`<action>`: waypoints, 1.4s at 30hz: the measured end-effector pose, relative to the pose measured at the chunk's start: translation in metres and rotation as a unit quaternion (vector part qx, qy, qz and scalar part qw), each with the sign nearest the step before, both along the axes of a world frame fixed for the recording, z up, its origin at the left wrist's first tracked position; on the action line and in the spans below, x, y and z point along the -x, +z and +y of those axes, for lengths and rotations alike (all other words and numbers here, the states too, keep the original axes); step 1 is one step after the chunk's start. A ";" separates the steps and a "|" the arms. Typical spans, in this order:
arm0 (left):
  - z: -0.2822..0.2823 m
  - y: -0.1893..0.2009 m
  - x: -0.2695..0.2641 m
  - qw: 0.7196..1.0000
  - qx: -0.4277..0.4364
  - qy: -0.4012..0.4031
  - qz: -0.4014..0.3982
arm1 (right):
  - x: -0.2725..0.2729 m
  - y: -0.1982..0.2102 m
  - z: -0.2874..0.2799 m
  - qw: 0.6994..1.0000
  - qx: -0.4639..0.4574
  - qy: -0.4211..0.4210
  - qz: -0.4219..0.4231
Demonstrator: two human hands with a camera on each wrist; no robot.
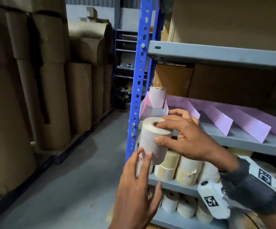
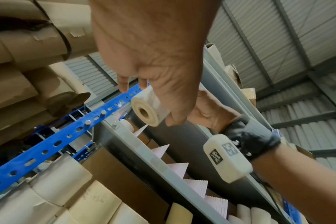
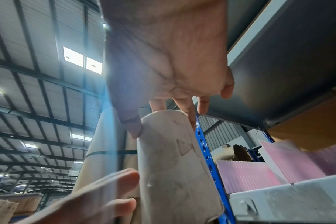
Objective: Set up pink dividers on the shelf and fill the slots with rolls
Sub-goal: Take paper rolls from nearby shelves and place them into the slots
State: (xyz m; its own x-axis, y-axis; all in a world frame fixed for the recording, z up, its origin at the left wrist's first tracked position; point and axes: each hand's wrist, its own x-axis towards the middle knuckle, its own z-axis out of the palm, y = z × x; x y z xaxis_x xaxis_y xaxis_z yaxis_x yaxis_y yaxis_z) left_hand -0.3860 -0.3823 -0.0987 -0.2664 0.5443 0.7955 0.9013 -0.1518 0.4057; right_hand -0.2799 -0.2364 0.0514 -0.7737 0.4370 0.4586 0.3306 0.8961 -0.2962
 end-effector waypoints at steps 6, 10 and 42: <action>0.055 0.008 0.022 0.987 0.119 0.010 0.104 | 0.035 0.012 0.051 0.999 -0.013 -0.035 0.033; 0.093 0.012 0.040 0.980 0.166 0.024 0.111 | 0.058 0.019 0.085 0.998 -0.025 -0.057 0.015; 0.195 0.010 0.074 0.976 0.164 0.079 0.118 | 0.154 0.068 0.253 0.938 -0.132 -0.153 -0.283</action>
